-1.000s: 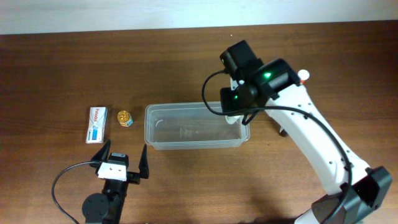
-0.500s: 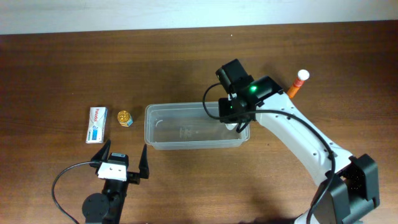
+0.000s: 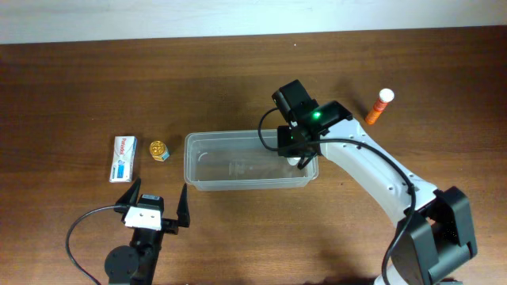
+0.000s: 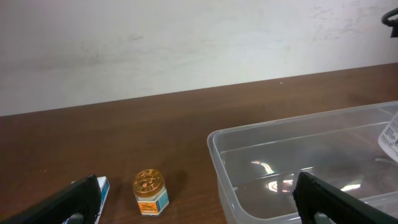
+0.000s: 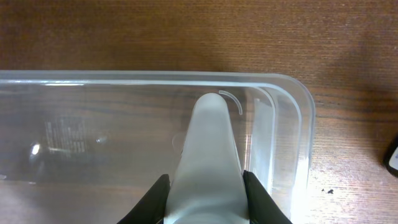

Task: Pack container
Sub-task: 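Carry the lotion bottle with the right gripper over the container's right end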

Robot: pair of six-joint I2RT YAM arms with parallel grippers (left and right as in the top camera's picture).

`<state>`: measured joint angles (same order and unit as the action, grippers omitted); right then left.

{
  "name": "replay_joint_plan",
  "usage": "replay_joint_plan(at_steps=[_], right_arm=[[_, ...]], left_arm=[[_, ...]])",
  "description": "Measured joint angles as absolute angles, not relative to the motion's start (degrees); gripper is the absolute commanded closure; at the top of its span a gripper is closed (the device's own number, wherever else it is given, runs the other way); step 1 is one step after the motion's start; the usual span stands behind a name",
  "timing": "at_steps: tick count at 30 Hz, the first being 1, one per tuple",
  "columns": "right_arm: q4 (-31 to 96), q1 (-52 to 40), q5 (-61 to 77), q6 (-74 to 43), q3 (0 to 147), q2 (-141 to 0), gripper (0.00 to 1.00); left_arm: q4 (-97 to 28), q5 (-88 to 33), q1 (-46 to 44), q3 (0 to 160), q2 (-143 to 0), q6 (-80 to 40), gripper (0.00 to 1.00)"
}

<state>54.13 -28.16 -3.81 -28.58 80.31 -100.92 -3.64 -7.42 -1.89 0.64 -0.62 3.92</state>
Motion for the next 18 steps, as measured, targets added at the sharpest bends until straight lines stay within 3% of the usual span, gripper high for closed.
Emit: replay_joint_plan(at_steps=[18], right_arm=[[53.7,-28.2,-5.2,-29.9,80.3,-101.5,0.77]], left_arm=[[-3.7,-7.4,-1.9,0.6,-0.6,3.9,0.01]])
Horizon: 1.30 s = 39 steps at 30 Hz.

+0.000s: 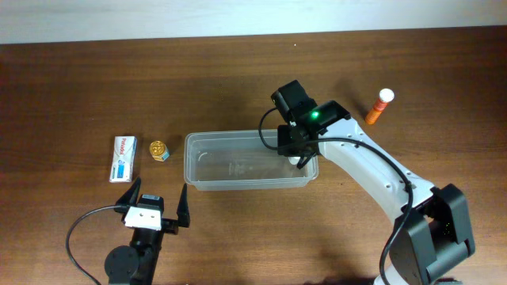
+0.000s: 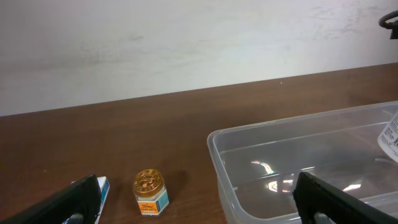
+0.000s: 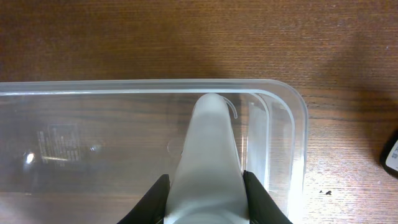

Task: Pack container
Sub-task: 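Carry the lotion bottle with the right gripper over the container's right end, then lower the lotion bottle into the container and open the right gripper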

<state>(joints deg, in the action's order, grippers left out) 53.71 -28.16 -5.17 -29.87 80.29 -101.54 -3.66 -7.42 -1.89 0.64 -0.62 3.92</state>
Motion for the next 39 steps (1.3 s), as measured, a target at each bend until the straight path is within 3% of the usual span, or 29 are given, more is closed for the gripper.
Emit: replay_joint_plan(at_steps=[26,28,39], right_arm=[[47.8,-28.2,-6.7,-31.3,74.8,-101.6,0.76],[47.5,-28.2,-6.7,-31.3,74.8,-101.6,0.68],[46.8,-28.2,-6.9,-31.4,74.8,-101.6,0.60]], left_arm=[[-3.7,-7.4,-1.9,0.6,-0.6,3.9,0.01],[-3.6,-7.4,-1.9,0.6,-0.6,3.9,0.00],[-3.6,-7.4,-1.9,0.6,-0.6,3.9,0.01]])
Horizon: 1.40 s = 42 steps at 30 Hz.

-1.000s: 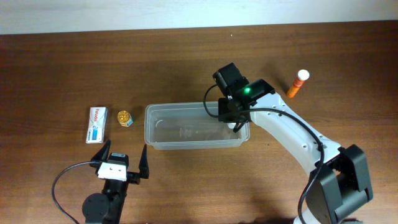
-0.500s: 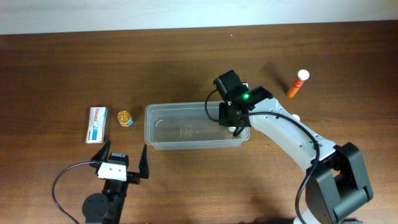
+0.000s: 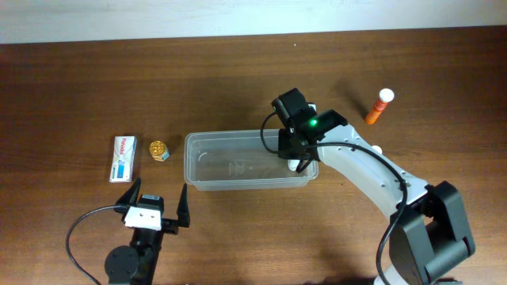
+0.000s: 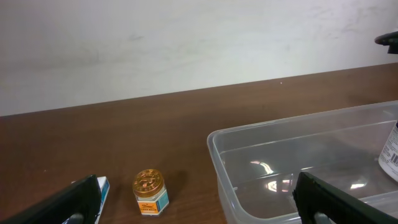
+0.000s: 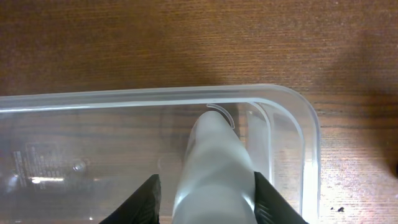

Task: Pack container
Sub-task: 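Lower the lotion bottle into the container and open the right gripper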

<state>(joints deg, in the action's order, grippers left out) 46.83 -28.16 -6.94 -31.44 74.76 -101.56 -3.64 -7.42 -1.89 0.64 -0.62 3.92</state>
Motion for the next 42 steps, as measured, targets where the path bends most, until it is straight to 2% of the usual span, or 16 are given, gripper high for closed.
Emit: replay_joint_plan(at_steps=[9,31,37,42], right_arm=[[46.4,-28.2,-6.9,-30.2,74.8,-101.6,0.56],[45.7,-28.2,-8.6,-16.1,74.8,-101.6,0.56],[46.0,-28.2,-8.6,-13.5,74.8,-101.6,0.43],[51.1,-28.2,-8.3,-13.0,78.5,-101.5,0.34]], left_arm=[[-3.7,-7.4,-1.9,0.6,-0.6,3.9,0.01],[-3.6,-7.4,-1.9,0.6,-0.6,3.9,0.01],[-3.6,-7.4,-1.9,0.6,-0.6,3.9,0.01],[-3.6,-7.4,-1.9,0.6,-0.6,3.9,0.01]])
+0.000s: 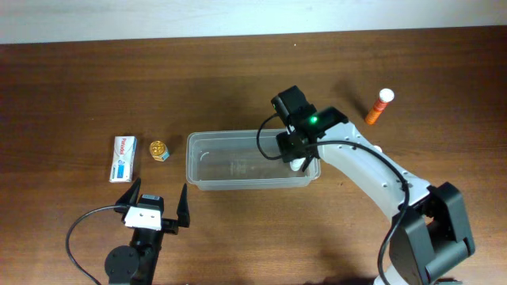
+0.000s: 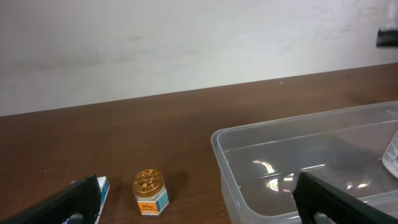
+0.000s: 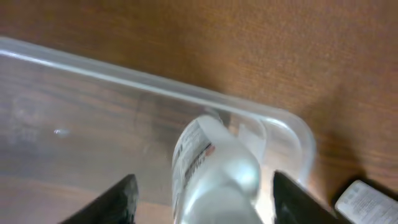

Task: Pack container
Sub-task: 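Lower the lotion bottle into the container and open the right gripper, then move the right gripper to the dark brown bottle and grasp it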

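The clear plastic container [image 1: 238, 184] lies at the table's middle. In its right end is a white bottle [image 3: 214, 163] with a printed label, also at the edge of the left wrist view [image 2: 392, 157]. My right gripper [image 3: 205, 202] is over that end, open, its fingers wide on either side of the bottle and off it. In the overhead view the right gripper [image 1: 298, 152] covers most of the bottle. My left gripper [image 2: 196, 205] is open and empty near the table's front edge, short of the container.
Left of the container stand a small gold-lidded jar [image 1: 158, 150] and a white and blue box [image 1: 123, 158]. An orange tube with a white cap [image 1: 379, 106] lies at the back right. The right arm [image 1: 372, 170] reaches in from the front right.
My right gripper has opened wide and let go of the bottle, which now rests in the container's right end. The container sits slightly further right. The left arm has not moved.
My right gripper was shut on the bottle over the container's right end, and still so a moment later. Then its fingers stood a little wider with the bottle low in the container. Now they are wide apart and the bottle is free inside.
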Robot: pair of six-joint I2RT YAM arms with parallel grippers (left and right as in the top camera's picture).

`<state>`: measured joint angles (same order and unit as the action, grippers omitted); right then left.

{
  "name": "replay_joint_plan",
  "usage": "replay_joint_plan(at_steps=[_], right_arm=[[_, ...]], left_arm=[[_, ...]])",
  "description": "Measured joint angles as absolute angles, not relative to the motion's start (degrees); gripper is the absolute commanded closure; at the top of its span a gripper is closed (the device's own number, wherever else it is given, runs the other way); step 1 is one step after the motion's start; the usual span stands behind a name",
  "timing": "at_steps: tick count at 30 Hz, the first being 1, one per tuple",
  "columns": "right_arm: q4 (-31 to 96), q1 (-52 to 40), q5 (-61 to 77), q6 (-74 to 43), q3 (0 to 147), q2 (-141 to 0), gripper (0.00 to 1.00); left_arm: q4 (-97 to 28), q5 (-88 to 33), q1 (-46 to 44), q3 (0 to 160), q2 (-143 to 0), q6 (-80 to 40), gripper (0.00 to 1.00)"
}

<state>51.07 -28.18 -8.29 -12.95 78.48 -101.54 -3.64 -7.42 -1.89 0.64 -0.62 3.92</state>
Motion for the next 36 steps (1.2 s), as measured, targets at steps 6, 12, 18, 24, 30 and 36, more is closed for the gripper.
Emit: replay_joint_plan(at_steps=[6,12,18,24,30,36], right_arm=[[59.4,-28.2,-8.1,-12.8,90.0,-100.9,0.26],[68.8,-27.7,-8.1,-14.1,102.7,-99.9,0.23],[74.6,-19.9,-7.9,-18.8,109.9,-99.2,0.22],[81.3,-8.8,-8.0,-20.4,110.4,-99.2,0.22],[90.5,-4.9,-7.9,-22.2,110.4,-99.2,0.19],[90.7,-4.7,-7.9,-26.1,107.4,-99.0,0.18]], left_arm=[[-3.6,-7.4,-1.9,0.6,-0.6,3.9,0.01],[-3.7,-7.4,-1.9,0.6,-0.6,3.9,0.00],[-3.7,-7.4,-1.9,0.6,-0.6,3.9,0.01],[-3.7,-7.4,-1.9,0.6,-0.6,3.9,0.00],[-3.7,-7.4,-1.9,0.6,-0.6,3.9,0.01],[-3.7,-7.4,-1.9,0.6,-0.6,3.9,0.01]])
